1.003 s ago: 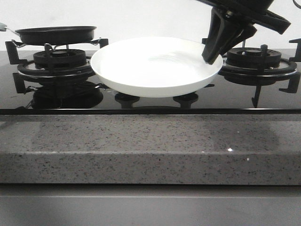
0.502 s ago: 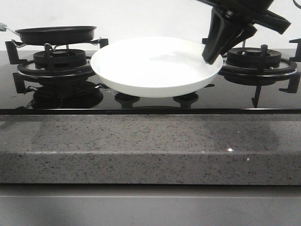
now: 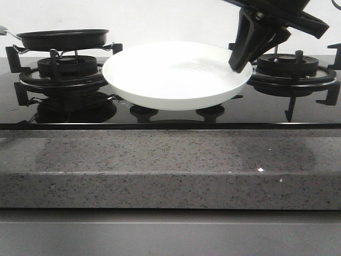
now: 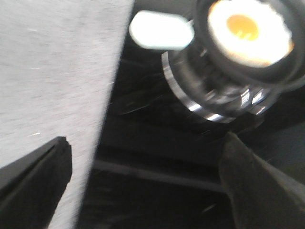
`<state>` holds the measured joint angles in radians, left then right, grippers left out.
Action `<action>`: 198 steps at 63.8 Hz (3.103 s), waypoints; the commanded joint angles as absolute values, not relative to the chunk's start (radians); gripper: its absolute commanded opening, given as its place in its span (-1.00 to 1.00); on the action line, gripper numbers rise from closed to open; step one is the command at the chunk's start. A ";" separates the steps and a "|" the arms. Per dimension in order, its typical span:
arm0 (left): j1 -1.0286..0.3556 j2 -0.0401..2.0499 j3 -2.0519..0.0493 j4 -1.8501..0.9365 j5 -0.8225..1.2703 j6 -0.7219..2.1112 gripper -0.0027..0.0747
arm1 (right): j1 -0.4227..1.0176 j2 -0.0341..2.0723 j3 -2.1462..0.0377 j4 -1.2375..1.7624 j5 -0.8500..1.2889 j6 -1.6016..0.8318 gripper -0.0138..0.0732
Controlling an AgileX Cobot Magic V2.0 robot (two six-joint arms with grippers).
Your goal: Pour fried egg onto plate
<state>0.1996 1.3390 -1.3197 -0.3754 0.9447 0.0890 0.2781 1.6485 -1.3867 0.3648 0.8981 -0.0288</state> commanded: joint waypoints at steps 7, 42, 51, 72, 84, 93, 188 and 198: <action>0.332 1.428 -1.396 -0.774 0.916 0.181 0.67 | 0.279 1.600 -1.411 0.395 0.858 -0.039 -0.84; 0.374 1.705 -1.396 -1.329 0.970 0.283 0.67 | 0.279 1.600 -1.411 0.395 0.858 -0.039 -0.84; 0.374 1.754 -1.396 -1.424 0.981 0.311 0.67 | 0.279 1.600 -1.411 0.395 0.858 -0.039 -0.84; 0.370 1.830 -1.413 -1.496 1.056 0.353 0.67 | 0.279 1.600 -1.411 0.395 0.858 -0.039 -0.84; 0.370 1.836 -1.413 -1.510 1.059 0.357 0.67 | 0.279 1.600 -1.411 0.395 0.858 -0.039 -0.84; 0.370 1.836 -1.413 -1.536 1.072 0.359 0.67 | 0.279 1.600 -1.411 0.395 0.858 -0.039 -0.84; 0.370 1.783 -1.413 -1.619 1.170 0.445 -0.98 | 0.279 1.600 -1.411 0.395 0.858 -0.039 -0.84; 0.367 1.702 -1.413 -1.617 1.126 0.469 -0.98 | 0.279 1.600 -1.411 0.395 0.858 -0.039 -0.84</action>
<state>0.3728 1.8113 -1.3791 -1.5004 1.0978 0.4568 0.2781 1.6485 -1.3867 0.3648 0.8981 -0.0288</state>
